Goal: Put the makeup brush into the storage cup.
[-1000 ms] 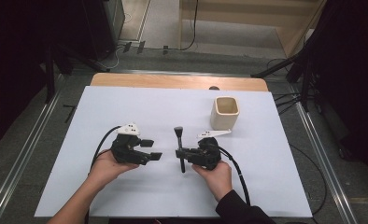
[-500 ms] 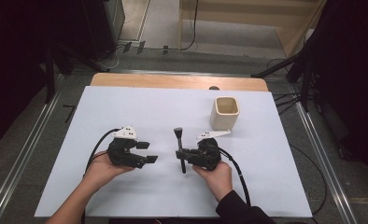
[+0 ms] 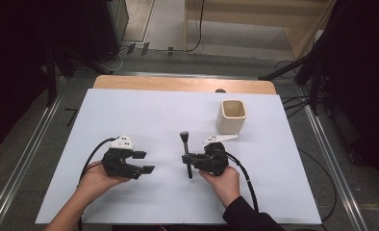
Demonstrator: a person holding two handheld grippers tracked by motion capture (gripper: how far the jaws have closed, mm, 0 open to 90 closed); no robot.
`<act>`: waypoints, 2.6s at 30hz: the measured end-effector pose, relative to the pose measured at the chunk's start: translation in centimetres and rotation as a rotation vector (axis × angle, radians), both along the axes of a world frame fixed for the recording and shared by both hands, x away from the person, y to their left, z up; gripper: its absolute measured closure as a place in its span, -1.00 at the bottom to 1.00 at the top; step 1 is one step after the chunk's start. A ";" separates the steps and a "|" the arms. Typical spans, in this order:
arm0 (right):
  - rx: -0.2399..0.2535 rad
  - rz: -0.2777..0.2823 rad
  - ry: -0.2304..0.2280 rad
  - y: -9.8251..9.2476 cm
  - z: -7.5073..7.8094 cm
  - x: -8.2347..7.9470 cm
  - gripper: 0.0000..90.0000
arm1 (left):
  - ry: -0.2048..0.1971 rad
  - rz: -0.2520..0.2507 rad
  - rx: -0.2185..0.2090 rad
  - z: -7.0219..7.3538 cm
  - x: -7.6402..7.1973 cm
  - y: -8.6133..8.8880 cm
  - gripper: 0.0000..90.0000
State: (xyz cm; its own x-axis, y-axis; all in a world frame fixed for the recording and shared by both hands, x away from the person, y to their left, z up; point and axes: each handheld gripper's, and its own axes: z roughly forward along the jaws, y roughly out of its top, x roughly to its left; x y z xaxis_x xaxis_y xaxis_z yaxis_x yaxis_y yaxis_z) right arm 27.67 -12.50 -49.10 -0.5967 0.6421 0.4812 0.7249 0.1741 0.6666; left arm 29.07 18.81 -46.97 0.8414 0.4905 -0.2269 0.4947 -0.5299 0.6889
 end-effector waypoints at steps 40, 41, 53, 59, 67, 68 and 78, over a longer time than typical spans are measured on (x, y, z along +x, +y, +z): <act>-0.027 -0.056 -0.049 -2.1 1.5 0.8 0.76 | 0.028 0.022 -0.003 -0.3 -0.9 1.9 -0.27; -0.030 -0.055 -0.054 -2.1 1.6 0.9 0.76 | 0.029 0.022 -0.004 -0.3 -0.9 1.9 -0.27; -0.042 -0.065 -0.075 -2.7 2.8 1.9 0.76 | 0.033 0.036 -0.017 -0.4 -0.7 2.3 -0.27; -0.048 -0.083 -0.087 -3.3 3.3 2.4 0.76 | 0.034 0.039 -0.011 -0.6 -0.6 2.2 -0.27; -0.060 -0.096 -0.090 -4.0 3.7 2.9 0.76 | 0.033 0.038 -0.015 -0.5 -0.6 2.2 -0.27; -0.061 -0.100 -0.093 -4.0 3.8 2.9 0.76 | 0.031 0.036 -0.017 -0.5 -0.6 2.2 -0.27; -0.070 -0.123 -0.108 -4.9 4.9 3.5 0.76 | 0.026 0.035 -0.017 -0.4 -0.6 2.1 -0.28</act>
